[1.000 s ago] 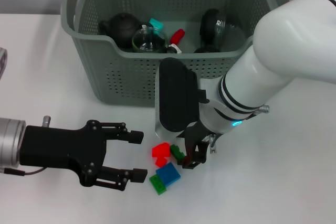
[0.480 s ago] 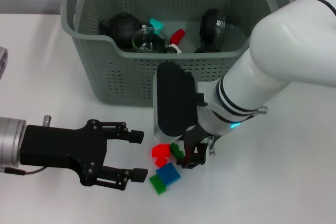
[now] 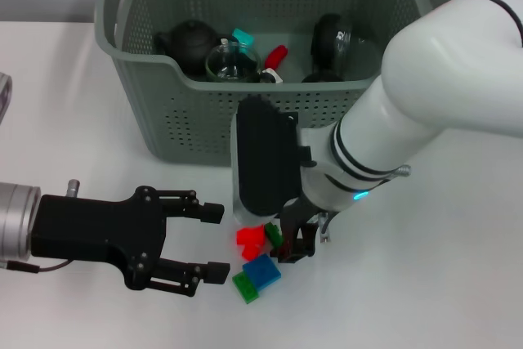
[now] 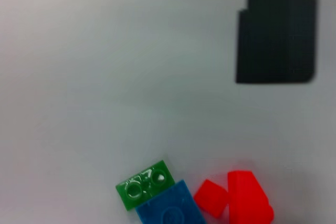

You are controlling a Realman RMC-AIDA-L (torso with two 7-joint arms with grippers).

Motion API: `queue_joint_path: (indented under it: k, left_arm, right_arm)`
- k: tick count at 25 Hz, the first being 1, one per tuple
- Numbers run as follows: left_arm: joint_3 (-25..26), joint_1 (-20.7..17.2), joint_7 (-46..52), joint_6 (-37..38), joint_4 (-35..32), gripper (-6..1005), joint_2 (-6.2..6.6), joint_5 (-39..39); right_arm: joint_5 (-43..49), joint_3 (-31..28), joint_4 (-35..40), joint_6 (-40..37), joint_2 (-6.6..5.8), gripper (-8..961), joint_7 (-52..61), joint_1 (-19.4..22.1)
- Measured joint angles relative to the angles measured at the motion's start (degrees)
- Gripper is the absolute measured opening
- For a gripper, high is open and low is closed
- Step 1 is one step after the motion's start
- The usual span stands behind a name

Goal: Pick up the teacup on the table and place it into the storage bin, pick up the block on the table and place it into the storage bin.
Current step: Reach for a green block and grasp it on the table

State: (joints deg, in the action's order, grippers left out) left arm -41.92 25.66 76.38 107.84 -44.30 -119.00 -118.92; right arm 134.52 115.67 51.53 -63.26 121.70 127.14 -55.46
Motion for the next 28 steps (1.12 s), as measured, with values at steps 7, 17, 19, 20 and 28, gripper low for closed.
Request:
queue_joint_path:
  k: [7,17,19,20,28]
  left_arm:
    - [0.00,0.00,0.00,0.00,0.00,810,0.00,0.00]
    - [0.00,0.08,0.00,0.00,0.00,809,0.00,0.00]
    - [0.00,0.09,0.00,-0.01,0.00,809,0.00,0.00]
    - [0.00,0.09,0.00,-0.03,0.00,809,0.00,0.00]
    - [0.07,0.09,0.00,-0.10,0.00,809,0.00,0.00]
  right_arm:
    - [-1.02,1.40,-0.53,1.13,-0.04,545,0.01,-0.28]
    - [-1.03,1.41,-0.75,1.22,-0.15,507,0.03,-0.26]
    - [-1.02,1.40,-0.79,1.29,-0.14,499,0.03,-0.26]
    - [-1.02,1.40,-0.81,1.34,-0.15,495,0.03,-0.26]
    - [-1.02,1.40,-0.95,1.48,-0.15,465,0.28,-0.26]
